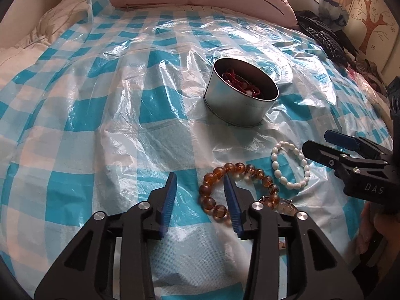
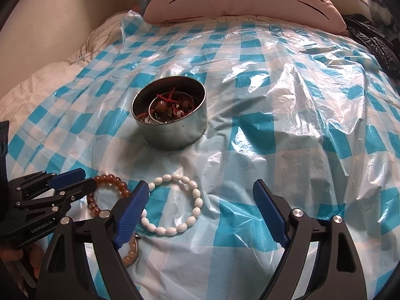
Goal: Organize jewelry
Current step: 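Move both open grippers to the amber bead and white bead bracelets, then grasp the amber bead bracelet with the left gripper while the right grasps the white bead bracelet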
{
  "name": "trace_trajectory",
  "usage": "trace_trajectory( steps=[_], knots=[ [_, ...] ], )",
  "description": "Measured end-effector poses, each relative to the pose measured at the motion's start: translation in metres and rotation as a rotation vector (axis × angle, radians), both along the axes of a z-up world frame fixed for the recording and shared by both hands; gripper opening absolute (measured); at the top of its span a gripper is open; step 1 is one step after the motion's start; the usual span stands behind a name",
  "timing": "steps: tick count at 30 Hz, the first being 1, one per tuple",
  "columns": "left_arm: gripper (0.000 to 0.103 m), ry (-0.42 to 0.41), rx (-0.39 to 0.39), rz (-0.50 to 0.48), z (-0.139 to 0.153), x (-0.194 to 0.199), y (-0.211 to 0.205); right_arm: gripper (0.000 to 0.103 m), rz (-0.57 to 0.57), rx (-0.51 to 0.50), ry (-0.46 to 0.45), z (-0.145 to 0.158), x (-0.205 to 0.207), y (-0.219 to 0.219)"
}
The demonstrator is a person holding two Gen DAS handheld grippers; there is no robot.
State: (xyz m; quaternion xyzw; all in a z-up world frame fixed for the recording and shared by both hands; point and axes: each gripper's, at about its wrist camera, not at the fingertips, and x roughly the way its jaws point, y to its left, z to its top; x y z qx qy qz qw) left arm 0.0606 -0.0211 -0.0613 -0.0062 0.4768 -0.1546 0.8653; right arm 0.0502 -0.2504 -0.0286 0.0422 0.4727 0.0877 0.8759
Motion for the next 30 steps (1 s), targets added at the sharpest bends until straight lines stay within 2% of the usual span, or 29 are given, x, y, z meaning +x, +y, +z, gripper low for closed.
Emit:
trace_trajectory(
  steps=[2,4,5,7,11,13,14,16,18,19,24,26,27,28,30],
  knots=[
    [0.04,0.001,0.018,-0.009,-0.002,0.002,-0.004,0.075,0.014,0.039,0.027,-0.004,0.002,-0.001],
    [0.04,0.001,0.052,-0.026,-0.005,0.003,-0.011,0.059,0.037,0.033,0.058,-0.01,0.003,0.005],
    [0.04,-0.002,0.068,-0.036,-0.006,0.003,-0.014,0.055,0.05,0.024,0.067,-0.012,0.004,0.008],
    [0.041,-0.004,0.105,-0.052,-0.009,0.002,-0.02,0.042,0.058,-0.006,0.088,-0.018,0.004,0.013],
    [0.043,-0.009,0.148,-0.07,-0.013,0.001,-0.026,0.033,0.053,-0.037,0.115,-0.026,0.006,0.014],
    [0.042,-0.009,0.147,-0.083,-0.012,-0.001,-0.027,0.017,0.056,-0.022,0.115,-0.025,0.005,0.014],
    [0.035,-0.01,0.141,-0.087,-0.011,-0.002,-0.027,0.015,0.057,-0.006,0.112,-0.024,0.004,0.012],
    [0.03,-0.009,0.134,-0.09,-0.011,-0.002,-0.027,0.014,0.055,0.017,0.115,-0.023,0.004,0.01],
    [0.03,-0.006,0.131,-0.087,-0.011,-0.002,-0.026,0.017,0.04,-0.004,0.118,-0.024,0.005,0.01],
    [0.03,-0.004,0.131,-0.085,-0.012,-0.001,-0.026,0.026,0.035,-0.016,0.124,-0.026,0.006,0.01],
    [0.03,-0.003,0.145,-0.085,-0.015,-0.002,-0.028,0.027,0.063,-0.064,0.136,-0.031,0.006,0.019],
    [0.03,-0.003,0.145,-0.085,-0.015,-0.001,-0.028,0.022,0.061,-0.022,0.142,-0.03,0.006,0.015],
    [0.03,-0.003,0.145,-0.086,-0.014,-0.001,-0.028,0.013,0.06,0.014,0.145,-0.03,0.006,0.012],
    [0.03,-0.003,0.146,-0.085,-0.015,-0.002,-0.028,0.01,0.059,0.06,0.149,-0.029,0.006,0.008],
    [0.03,-0.004,0.149,-0.085,-0.015,-0.002,-0.028,0.01,0.049,0.154,0.152,-0.027,0.007,0.0]
  ],
)
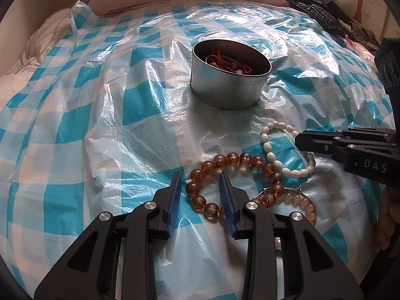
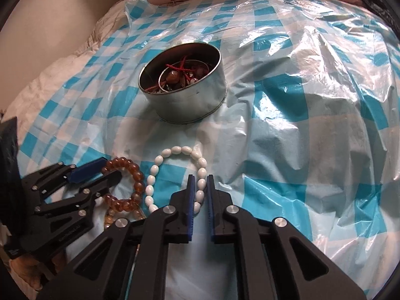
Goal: Organize jewelry
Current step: 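Grasp the amber bead bracelet with the left gripper while the right grasps the white bead bracelet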
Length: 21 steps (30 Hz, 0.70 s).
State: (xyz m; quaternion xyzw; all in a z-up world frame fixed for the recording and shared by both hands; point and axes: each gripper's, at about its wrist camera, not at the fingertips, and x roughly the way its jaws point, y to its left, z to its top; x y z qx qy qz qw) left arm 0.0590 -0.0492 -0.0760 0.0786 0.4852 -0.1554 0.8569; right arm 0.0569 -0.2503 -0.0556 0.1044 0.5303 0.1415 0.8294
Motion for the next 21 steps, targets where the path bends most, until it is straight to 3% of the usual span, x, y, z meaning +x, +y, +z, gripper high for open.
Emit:
trace_trajectory(
  steps=[5,8,9,10,11,14,15,17,19,21],
  knots=[
    [0.036,0.001,0.001,-0.007,-0.001,0.0,-0.001,0.01,-0.058,0.172,-0.017,0.008,-0.001,-0.021],
    [0.038,-0.003,0.011,-0.007,-0.001,-0.001,-0.002,0.01,-0.08,0.188,0.001,0.006,0.0,-0.025],
    [0.038,-0.003,0.009,-0.006,-0.001,0.0,-0.002,0.021,-0.084,0.167,0.009,0.005,0.001,-0.023],
    [0.038,-0.001,0.007,-0.006,-0.001,0.0,-0.001,0.042,-0.08,0.137,0.011,0.005,0.002,-0.02],
    [0.038,-0.001,0.007,-0.006,-0.001,0.0,-0.001,0.049,-0.07,0.109,0.009,0.004,0.002,-0.016],
    [0.038,-0.004,0.014,-0.009,-0.001,0.0,-0.001,0.05,-0.006,-0.025,-0.001,0.0,0.003,0.006],
    [0.038,-0.006,0.02,-0.01,-0.001,0.0,-0.002,0.05,0.025,-0.102,-0.007,-0.002,0.003,0.017],
    [0.038,-0.008,0.028,-0.012,-0.002,-0.001,-0.003,0.038,0.075,-0.2,-0.03,-0.003,0.0,0.034],
    [0.039,-0.01,0.033,-0.013,-0.002,-0.001,-0.003,0.015,0.093,-0.165,-0.026,-0.003,-0.001,0.036],
    [0.039,-0.011,0.035,-0.014,-0.002,-0.001,-0.005,0.009,0.072,-0.064,-0.008,-0.003,0.0,0.025]
  ],
)
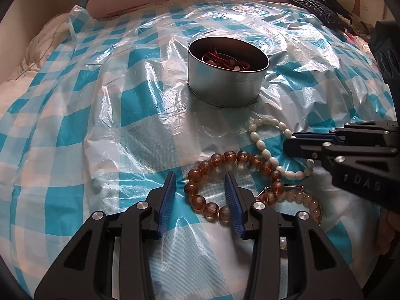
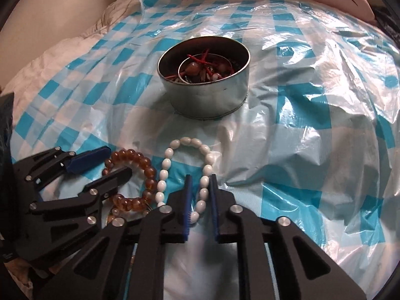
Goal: Organize jewelry
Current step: 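Grasp the amber bead bracelet with the left gripper while the right grasps the white bead bracelet, then carry the amber bracelet into the tin and open the left gripper while the right drops the white bracelet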
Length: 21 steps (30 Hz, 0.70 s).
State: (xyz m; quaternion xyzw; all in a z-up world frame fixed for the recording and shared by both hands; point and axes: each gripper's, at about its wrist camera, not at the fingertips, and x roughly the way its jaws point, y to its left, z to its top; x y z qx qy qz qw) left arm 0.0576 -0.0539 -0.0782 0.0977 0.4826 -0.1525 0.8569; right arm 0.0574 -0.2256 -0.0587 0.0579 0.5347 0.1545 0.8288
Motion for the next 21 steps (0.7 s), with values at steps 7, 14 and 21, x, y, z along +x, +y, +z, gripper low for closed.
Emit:
trace_trajectory(
  steps=[7,14,21],
  knots=[
    [0.013,0.045,-0.076,-0.009,0.003,0.002,0.005,0.008,-0.103,0.428,0.025,0.005,-0.001,-0.046],
    [0.011,0.083,-0.334,0.022,0.016,0.005,0.031,0.008,-0.115,0.571,-0.034,0.021,-0.005,-0.056],
    [0.011,0.018,-0.431,0.007,0.033,-0.002,0.035,0.008,-0.108,0.632,-0.109,0.037,-0.008,-0.062]
  ],
)
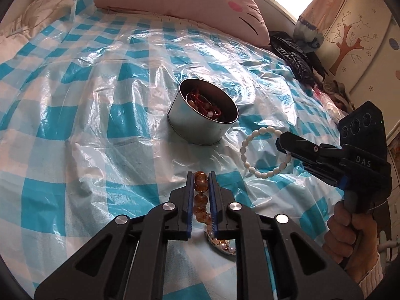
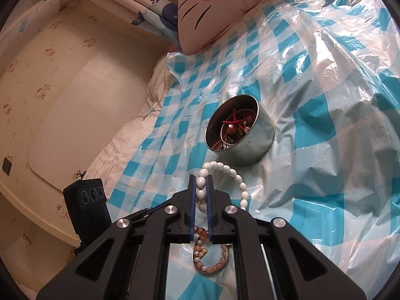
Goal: Organize jewelry
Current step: 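Carry the amber bracelet into the tin and open the left gripper while the right drops the white bracelet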
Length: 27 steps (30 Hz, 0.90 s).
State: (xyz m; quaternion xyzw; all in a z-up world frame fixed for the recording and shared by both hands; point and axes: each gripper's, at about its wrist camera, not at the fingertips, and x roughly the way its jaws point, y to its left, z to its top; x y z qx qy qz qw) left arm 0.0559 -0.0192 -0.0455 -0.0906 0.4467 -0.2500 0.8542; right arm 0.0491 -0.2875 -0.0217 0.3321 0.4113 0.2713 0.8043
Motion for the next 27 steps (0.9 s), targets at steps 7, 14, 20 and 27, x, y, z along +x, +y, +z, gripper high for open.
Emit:
trace_trajectory(
  steps=[7,14,20,27],
  knots=[
    [0.011,-0.082,-0.073,-0.027,0.021,-0.011,0.001,0.008,-0.013,0.042,-0.066,0.013,-0.004,-0.006],
    [0.011,-0.114,-0.165,-0.05,0.039,-0.017,0.0,0.008,-0.006,0.096,-0.116,0.022,-0.004,-0.008],
    [0.011,-0.135,-0.214,-0.035,0.055,-0.014,0.002,0.009,-0.031,0.155,-0.185,0.035,-0.008,-0.012],
    [0.011,-0.149,-0.242,0.004,0.065,0.001,0.001,0.008,-0.069,0.208,-0.237,0.049,0.001,-0.011]
  ],
)
